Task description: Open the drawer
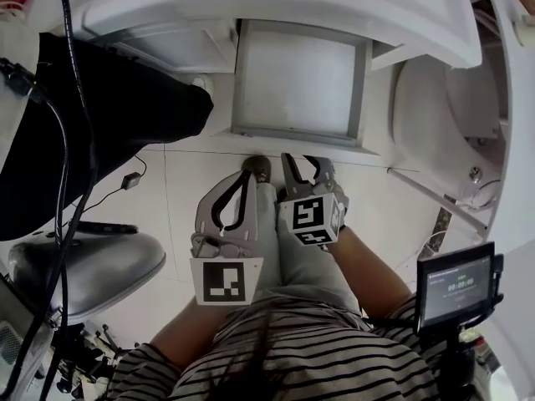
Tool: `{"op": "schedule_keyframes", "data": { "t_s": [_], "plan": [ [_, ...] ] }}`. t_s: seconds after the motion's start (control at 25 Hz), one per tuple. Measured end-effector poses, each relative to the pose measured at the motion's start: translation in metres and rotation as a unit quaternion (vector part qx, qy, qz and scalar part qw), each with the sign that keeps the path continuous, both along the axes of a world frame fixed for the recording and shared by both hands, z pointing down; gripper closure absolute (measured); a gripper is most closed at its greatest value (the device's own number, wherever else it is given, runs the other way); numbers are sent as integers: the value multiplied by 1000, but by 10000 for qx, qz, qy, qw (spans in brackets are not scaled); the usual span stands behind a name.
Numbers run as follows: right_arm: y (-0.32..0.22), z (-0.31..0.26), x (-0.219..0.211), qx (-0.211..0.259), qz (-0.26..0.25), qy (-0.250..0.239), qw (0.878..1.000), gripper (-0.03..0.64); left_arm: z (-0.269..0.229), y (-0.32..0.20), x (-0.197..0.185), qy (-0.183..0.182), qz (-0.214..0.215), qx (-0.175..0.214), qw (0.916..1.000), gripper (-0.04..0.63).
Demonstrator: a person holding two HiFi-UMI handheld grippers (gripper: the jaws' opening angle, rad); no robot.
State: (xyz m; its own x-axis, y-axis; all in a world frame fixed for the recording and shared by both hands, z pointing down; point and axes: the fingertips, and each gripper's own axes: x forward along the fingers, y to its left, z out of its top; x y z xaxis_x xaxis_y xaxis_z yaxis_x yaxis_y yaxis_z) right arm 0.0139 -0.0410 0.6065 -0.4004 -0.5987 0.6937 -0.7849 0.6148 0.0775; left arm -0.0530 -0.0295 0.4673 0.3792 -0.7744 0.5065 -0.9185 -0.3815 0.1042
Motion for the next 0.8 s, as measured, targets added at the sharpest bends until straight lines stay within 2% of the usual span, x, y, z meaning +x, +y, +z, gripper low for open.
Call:
{"op": "schedule_keyframes", "data": {
  "t_s": [0.12,0.24,0.44,0.56,0.64,0.8],
  "plan": [
    [-1,8,3,-208,317,84,9992,532,0,-3,1,-76,62,35,9999,581],
    [12,-10,10,-473,526,-28,9975,575,-19,-1,2,-130,80,108,9998,580],
    [69,-151,18,-303,171,-601,9976,580,-123,33,7,-314,202,491,9981,581],
    [111,-239,22,-149,66,-920,9956,586,-170,72,5,-409,278,455,9977,581],
    [130,-285,23,54,-9,-1119,9937,586,-198,90,4,-413,330,586,9969,581],
    [156,-355,17,613,-72,-1410,9881,578,-244,115,1,-514,499,1086,9915,581]
  ]
}}
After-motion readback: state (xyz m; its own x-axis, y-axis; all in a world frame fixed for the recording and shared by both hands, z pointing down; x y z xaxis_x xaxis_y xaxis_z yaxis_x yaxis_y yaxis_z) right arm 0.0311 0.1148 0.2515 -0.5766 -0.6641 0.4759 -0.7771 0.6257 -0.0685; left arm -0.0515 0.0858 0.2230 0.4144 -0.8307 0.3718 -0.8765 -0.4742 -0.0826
